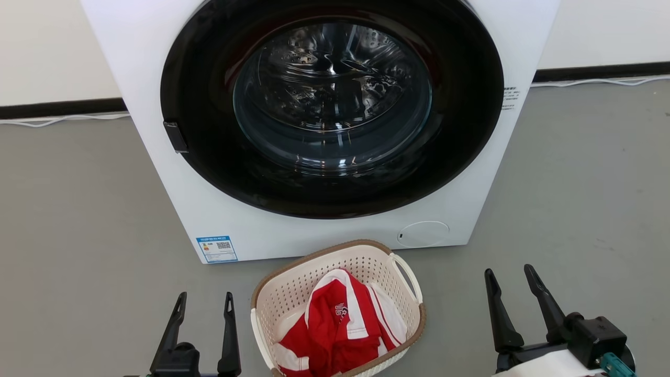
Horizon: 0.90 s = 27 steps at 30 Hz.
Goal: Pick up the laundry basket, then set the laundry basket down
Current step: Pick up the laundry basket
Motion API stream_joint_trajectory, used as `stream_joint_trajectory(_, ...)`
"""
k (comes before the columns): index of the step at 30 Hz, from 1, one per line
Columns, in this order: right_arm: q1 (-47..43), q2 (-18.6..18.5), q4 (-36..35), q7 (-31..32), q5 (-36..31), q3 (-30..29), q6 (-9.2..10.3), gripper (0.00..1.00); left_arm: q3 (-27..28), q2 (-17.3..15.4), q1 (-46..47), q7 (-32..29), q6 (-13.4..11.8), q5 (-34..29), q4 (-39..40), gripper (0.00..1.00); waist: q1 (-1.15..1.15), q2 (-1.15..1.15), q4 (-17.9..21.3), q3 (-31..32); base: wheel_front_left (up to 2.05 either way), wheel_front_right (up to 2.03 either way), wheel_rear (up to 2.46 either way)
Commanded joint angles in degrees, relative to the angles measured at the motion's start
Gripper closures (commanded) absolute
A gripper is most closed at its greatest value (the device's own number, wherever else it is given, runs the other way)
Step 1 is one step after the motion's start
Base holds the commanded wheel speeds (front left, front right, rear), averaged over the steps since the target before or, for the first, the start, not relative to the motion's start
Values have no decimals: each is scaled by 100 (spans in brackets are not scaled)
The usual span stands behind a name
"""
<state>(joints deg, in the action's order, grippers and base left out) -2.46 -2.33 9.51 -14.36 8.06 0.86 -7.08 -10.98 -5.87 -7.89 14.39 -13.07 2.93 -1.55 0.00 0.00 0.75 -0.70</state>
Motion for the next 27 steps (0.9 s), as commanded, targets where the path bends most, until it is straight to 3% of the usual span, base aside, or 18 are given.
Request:
stream_joint_trajectory(1, 127, -54, -187, -63, -50, 134, -41, 0, 211, 9, 135, 61, 23, -43, 132, 0, 0, 0, 0, -32, 0, 0, 0)
stream_joint_trajectory(13, 516, -54, -196, -63, 11, 73, -41, 0, 382, 159, 603, 61, 251, 259, -205, 0, 0, 0, -24, -676, 0, 0, 0)
stream_joint_trajectory(27, 1681, -54, -402, -63, -32, 27, -41, 0, 595, 277, 2162, 61, 561, 421, -1228, 0, 0, 0, -13, -2559, 0, 0, 0)
